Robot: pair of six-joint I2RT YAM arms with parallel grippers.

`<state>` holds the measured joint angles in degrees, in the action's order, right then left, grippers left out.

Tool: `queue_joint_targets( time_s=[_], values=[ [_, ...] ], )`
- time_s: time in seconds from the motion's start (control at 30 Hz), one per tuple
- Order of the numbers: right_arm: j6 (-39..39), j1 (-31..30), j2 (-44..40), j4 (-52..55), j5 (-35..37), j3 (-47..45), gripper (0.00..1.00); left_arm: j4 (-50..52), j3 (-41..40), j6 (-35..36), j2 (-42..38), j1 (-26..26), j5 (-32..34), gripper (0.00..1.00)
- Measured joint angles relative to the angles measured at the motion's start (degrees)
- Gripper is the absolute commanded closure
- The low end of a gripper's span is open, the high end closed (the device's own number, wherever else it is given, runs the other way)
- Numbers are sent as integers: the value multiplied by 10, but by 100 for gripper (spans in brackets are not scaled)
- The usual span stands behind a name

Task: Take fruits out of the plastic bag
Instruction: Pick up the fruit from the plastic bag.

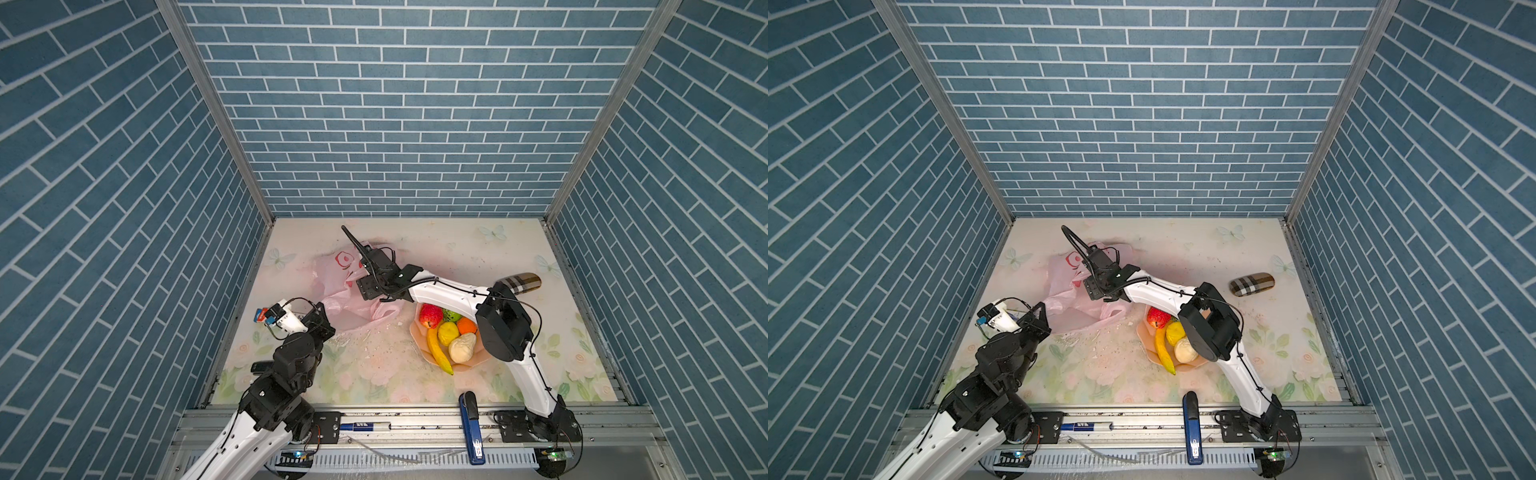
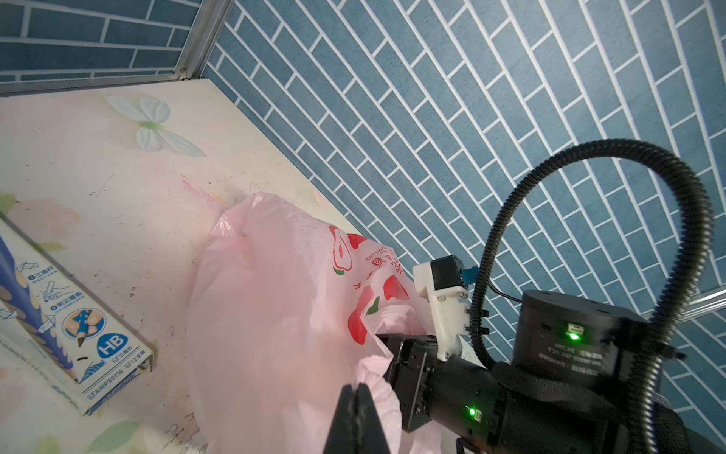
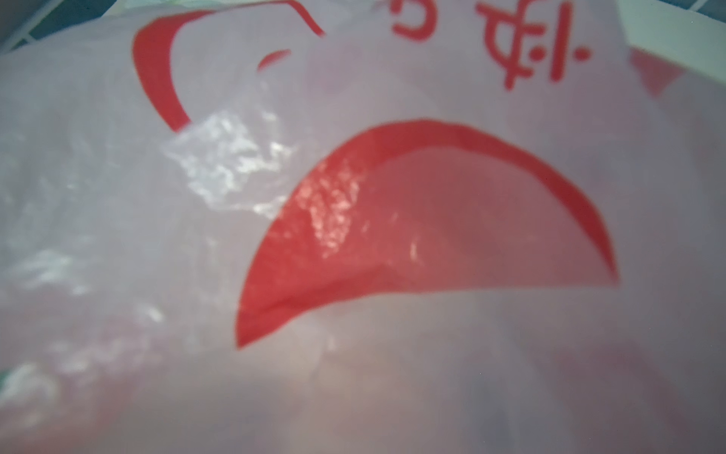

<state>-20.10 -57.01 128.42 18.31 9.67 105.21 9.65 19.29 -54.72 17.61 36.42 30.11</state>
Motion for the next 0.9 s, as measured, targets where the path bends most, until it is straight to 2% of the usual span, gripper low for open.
queue_joint_targets(
  time_s=[0.23, 0.9],
  values=[
    [-11, 8, 36, -30, 17, 9, 16, 2, 0, -3, 1, 0, -12, 100],
    [-64, 39, 69, -83, 20, 42, 15, 25, -3, -3, 2, 0, -45, 100]
  ],
)
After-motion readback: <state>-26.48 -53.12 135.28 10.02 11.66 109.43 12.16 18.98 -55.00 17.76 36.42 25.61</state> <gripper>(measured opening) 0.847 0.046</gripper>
